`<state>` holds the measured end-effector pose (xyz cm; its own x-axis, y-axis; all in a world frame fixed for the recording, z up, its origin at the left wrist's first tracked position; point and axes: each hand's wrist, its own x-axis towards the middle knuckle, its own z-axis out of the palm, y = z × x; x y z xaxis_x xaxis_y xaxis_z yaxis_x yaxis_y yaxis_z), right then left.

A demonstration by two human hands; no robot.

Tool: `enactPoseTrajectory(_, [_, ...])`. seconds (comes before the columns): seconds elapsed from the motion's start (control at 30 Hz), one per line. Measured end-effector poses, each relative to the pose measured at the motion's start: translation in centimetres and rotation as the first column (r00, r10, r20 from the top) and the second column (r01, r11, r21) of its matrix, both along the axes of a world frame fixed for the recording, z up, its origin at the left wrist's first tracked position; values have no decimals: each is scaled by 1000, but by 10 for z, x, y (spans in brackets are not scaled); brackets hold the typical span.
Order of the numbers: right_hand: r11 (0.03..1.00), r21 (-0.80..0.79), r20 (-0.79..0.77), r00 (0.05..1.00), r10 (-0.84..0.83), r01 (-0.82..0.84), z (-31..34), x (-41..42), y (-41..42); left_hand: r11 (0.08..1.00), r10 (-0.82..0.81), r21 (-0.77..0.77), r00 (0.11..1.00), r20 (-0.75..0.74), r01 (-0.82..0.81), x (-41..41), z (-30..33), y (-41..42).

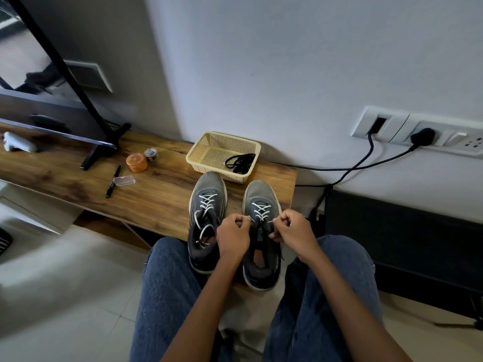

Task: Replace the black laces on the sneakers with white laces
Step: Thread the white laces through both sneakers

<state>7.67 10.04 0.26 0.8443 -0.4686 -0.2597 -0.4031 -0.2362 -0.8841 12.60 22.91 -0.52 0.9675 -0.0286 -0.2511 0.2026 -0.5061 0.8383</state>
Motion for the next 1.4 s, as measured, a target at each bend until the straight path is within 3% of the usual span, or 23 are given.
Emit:
enactPoseTrajectory(0.1, [1000,-3,-15,1000,-6,6,2,0,-2,999,-51,3,999,-10,51,0,3,2])
enactPoseTrajectory(0.2, [991,-117,-74,996,55,-64,8,-2,-9,989,-142,46,990,12,141,2,13,10])
enactPoseTrajectory(0.4, [977,-156,-77,987,138,-148,54,-14,-24,979,-174,132,972,159,154,9,60,38])
enactPoseTrajectory(0.8, [987,-65,31,988,149,-147,146,-42,-7,980,-198,57,909,367,191,-7,145,58])
enactPoseTrajectory(0.87, [984,-115,72,987,143,-134,153,-42,-2,978,-204,37,903,379,205,-12,154,56])
enactPoseTrajectory(0.97, [946,-314,124,984,128,-83,154,-39,6,965,-255,61,872,417,253,-22,161,48])
enactPoseTrajectory(1.13, [954,-289,244,958,153,-78,152,-42,27,923,-318,-44,820,476,383,-47,155,33])
enactPoseTrajectory(1.4, [972,-200,225,960,166,-121,139,-52,35,863,-315,-214,819,480,457,-59,139,35])
